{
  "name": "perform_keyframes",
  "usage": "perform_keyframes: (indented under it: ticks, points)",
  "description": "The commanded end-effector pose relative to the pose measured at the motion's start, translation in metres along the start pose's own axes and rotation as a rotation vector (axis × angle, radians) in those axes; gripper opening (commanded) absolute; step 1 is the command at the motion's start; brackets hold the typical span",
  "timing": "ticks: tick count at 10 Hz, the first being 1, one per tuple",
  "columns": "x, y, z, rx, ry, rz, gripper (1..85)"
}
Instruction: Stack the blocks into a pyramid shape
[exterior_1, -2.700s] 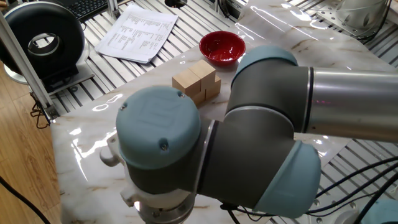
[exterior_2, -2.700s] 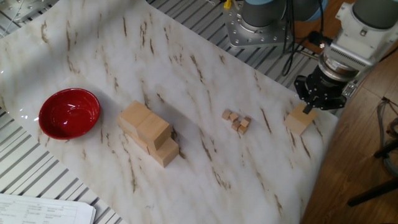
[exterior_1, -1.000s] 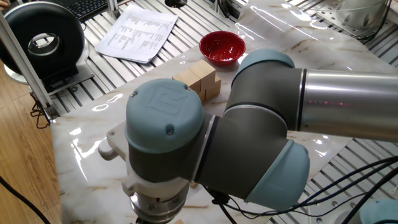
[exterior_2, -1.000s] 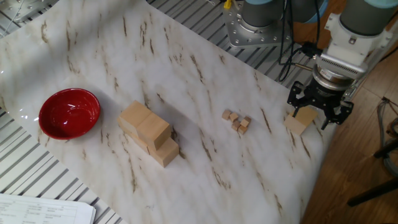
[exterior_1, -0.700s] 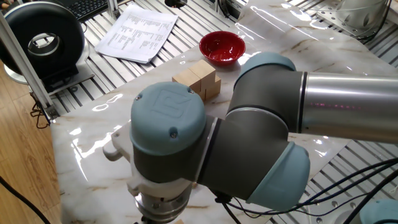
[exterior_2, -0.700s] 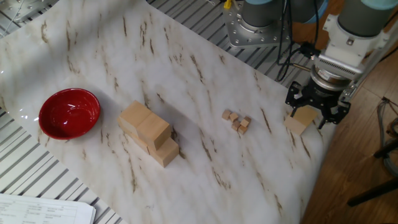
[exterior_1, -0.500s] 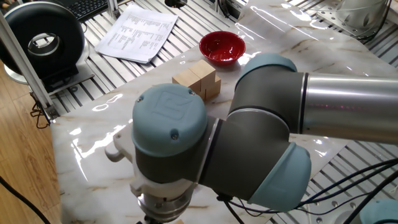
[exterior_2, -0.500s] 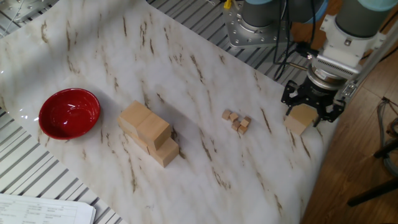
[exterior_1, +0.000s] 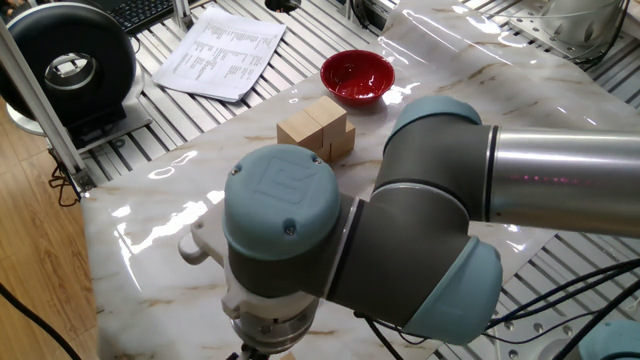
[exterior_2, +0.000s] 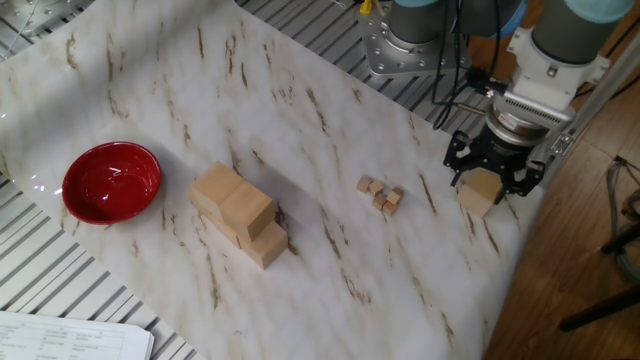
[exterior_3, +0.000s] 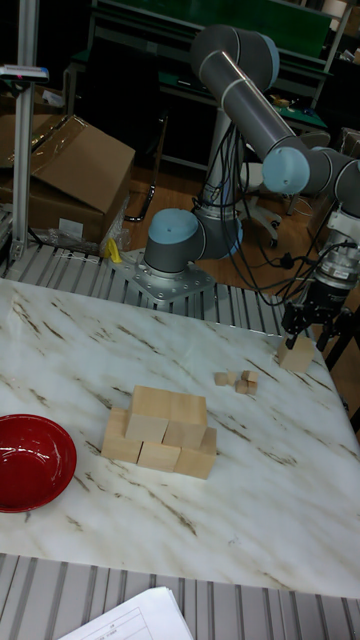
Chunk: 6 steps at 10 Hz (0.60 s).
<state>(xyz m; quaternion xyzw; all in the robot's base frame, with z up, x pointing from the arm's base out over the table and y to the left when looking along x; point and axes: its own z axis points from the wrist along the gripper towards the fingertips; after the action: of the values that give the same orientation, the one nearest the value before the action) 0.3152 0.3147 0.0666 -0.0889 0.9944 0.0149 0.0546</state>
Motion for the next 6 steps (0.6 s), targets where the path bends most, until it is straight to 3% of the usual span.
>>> perform_keyframes:
  ticks: [1, 6]
  points:
    - [0.0005, 0.0048, 0.0074, -0.030, -0.002, 0.009, 67.3]
    - [0.0002, 0.0131, 0.0114, -0.061, -0.003, 0.006, 70.0]
